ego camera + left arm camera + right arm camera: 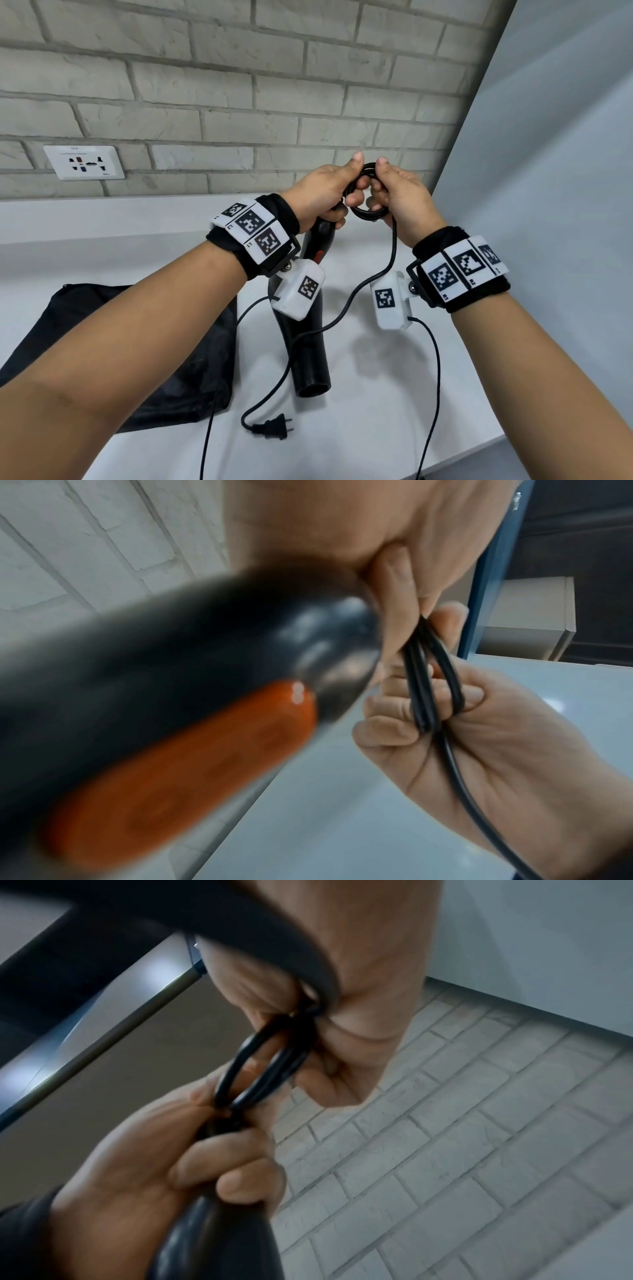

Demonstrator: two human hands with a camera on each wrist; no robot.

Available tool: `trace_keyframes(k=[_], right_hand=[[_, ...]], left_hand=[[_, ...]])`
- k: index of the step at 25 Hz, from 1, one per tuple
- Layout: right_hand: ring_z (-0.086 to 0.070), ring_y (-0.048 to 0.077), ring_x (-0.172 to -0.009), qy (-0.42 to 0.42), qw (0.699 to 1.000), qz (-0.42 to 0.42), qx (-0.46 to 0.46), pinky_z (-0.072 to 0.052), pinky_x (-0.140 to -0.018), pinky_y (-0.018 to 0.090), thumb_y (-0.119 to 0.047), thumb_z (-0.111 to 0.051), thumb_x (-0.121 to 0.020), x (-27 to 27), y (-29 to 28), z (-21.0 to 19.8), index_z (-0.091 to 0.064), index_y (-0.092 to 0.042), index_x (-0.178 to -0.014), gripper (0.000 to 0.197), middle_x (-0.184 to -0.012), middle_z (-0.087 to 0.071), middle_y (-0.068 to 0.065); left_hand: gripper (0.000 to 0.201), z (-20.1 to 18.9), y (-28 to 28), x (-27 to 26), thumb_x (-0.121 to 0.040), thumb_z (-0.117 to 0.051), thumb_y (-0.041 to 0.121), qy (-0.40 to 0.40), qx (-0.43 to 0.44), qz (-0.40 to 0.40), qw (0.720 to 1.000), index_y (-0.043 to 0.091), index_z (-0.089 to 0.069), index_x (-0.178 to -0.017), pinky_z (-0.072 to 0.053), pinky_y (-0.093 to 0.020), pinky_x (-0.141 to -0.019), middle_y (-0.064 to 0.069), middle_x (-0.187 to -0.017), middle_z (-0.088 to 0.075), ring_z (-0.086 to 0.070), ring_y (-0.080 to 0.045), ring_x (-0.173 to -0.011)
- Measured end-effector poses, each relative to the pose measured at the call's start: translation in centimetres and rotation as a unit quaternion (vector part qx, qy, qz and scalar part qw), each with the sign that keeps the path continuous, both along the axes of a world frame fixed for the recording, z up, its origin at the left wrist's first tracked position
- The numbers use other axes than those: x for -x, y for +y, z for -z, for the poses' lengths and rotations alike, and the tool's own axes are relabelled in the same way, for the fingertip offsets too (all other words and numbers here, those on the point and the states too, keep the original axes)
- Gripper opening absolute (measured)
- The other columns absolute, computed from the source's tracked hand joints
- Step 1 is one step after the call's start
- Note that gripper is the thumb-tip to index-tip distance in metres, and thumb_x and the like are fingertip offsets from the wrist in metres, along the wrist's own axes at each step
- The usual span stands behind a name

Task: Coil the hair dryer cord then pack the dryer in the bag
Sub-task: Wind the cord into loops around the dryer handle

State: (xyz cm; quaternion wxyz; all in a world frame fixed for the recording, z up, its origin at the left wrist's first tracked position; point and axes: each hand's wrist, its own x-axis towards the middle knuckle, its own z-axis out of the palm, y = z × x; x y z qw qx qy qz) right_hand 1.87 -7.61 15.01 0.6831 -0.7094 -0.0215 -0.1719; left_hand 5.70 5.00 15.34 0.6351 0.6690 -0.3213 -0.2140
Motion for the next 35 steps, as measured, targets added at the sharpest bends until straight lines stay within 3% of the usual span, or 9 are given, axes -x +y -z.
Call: trace_keyframes(k=[5, 8, 11, 16, 19, 22, 26, 31, 35], right_hand=[[-0.036, 0.0, -0.03, 0.028, 0.998, 0.039, 0.038, -0.03, -0.035, 0.011, -0.026, -0.035, -0.098, 0.3, 1.1, -0.5, -0.049, -0.013, -0.06, 0.043, -0.03, -0.046, -0.012], [-0.045, 0.003, -0.041, 0.032, 0.998, 0.032, 0.042, -0.039, -0.041, 0.015, -0.029, -0.036, -0.098, 0.6, 0.7, 0.3, -0.051, -0.016, -0.068, 0.037, -0.045, -0.049, -0.01], [-0.062, 0.012, -0.062, 0.098, 0.994, -0.049, 0.0, -0.051, -0.049, 0.023, -0.022, -0.041, -0.096, 1.4, -0.2, 2.2, -0.049, -0.02, -0.09, 0.011, -0.079, -0.062, 0.0], [-0.069, 0.017, -0.062, 0.227, 0.945, -0.232, -0.026, -0.057, -0.063, 0.028, -0.009, -0.033, -0.096, 3.5, -0.4, 5.7, -0.053, -0.011, -0.085, 0.023, -0.061, -0.069, -0.001], [-0.067, 0.016, -0.063, 0.271, 0.921, -0.274, 0.058, -0.055, -0.063, 0.028, -0.007, -0.035, -0.096, 4.3, -0.7, 7.5, -0.053, -0.013, -0.082, 0.024, -0.061, -0.063, -0.004], [-0.058, 0.018, -0.058, 0.292, 0.936, -0.163, 0.109, -0.051, -0.048, 0.026, -0.009, -0.034, -0.096, 4.2, -1.9, 8.4, -0.051, -0.017, -0.079, 0.025, -0.06, -0.045, -0.002], [-0.046, 0.017, -0.052, 0.187, 0.981, 0.047, 0.035, -0.051, -0.04, 0.024, -0.007, -0.033, -0.095, 3.5, -3.8, 7.1, -0.051, -0.019, -0.076, 0.029, -0.064, -0.037, 0.002], [-0.04, 0.008, -0.046, 0.065, 0.977, 0.172, 0.107, -0.049, -0.034, 0.02, -0.006, -0.033, -0.094, 3.6, -5.5, 4.7, -0.054, -0.017, -0.089, 0.024, -0.061, -0.036, 0.002], [-0.037, 0.01, -0.05, 0.03, 0.964, 0.222, 0.143, -0.053, -0.04, 0.022, -0.007, -0.034, -0.094, 3.5, -6.3, 5.3, -0.055, -0.017, -0.091, 0.023, -0.06, -0.034, 0.001]], left_hand=[[0.045, 0.4, -0.4, 0.5, -0.098, -0.022, 0.047, 0.044, 0.029, 0.015, 0.999, 0.019, -0.035, -0.065, -0.031, -0.022, -0.042, 0.011, -0.04, -0.026, -0.014, -0.005, -0.027], [0.044, 0.8, -0.6, 0.4, -0.099, -0.024, 0.044, 0.059, 0.039, -0.026, 0.997, 0.019, -0.033, -0.064, -0.03, -0.02, -0.041, 0.012, -0.038, -0.024, -0.013, -0.004, -0.028], [0.044, 0.8, 0.0, -0.9, -0.098, -0.024, 0.046, 0.082, 0.067, -0.089, 0.99, 0.02, -0.033, -0.064, -0.029, -0.02, -0.04, 0.011, -0.038, -0.024, -0.014, -0.005, -0.028], [0.044, 1.0, 0.9, -3.2, -0.098, -0.025, 0.045, 0.086, 0.107, -0.193, 0.972, 0.021, -0.034, -0.062, -0.027, -0.025, -0.045, 0.012, -0.038, -0.026, -0.016, -0.006, -0.029], [0.044, 1.5, 1.5, -3.9, -0.098, -0.025, 0.045, 0.093, 0.117, -0.228, 0.962, 0.021, -0.033, -0.062, -0.024, -0.026, -0.047, 0.013, -0.038, -0.026, -0.015, -0.007, -0.029], [0.043, 1.9, 2.1, -4.3, -0.098, -0.025, 0.044, 0.098, 0.12, -0.243, 0.958, 0.022, -0.032, -0.062, -0.023, -0.026, -0.047, 0.013, -0.038, -0.024, -0.014, -0.007, -0.03], [0.043, 2.5, 2.5, -4.2, -0.098, -0.027, 0.042, 0.094, 0.125, -0.257, 0.954, 0.022, -0.029, -0.061, -0.018, -0.026, -0.048, 0.012, -0.04, -0.023, -0.012, -0.008, -0.032], [0.043, 2.6, 3.0, -4.6, -0.098, -0.029, 0.042, 0.061, 0.113, -0.28, 0.951, 0.023, -0.029, -0.058, -0.018, -0.025, -0.045, 0.011, -0.041, -0.023, -0.012, -0.009, -0.035], [0.042, 2.7, 2.8, -4.3, -0.097, -0.031, 0.043, 0.055, 0.085, -0.267, 0.958, 0.022, -0.032, -0.06, -0.02, -0.025, -0.046, 0.011, -0.041, -0.024, -0.014, -0.009, -0.034]])
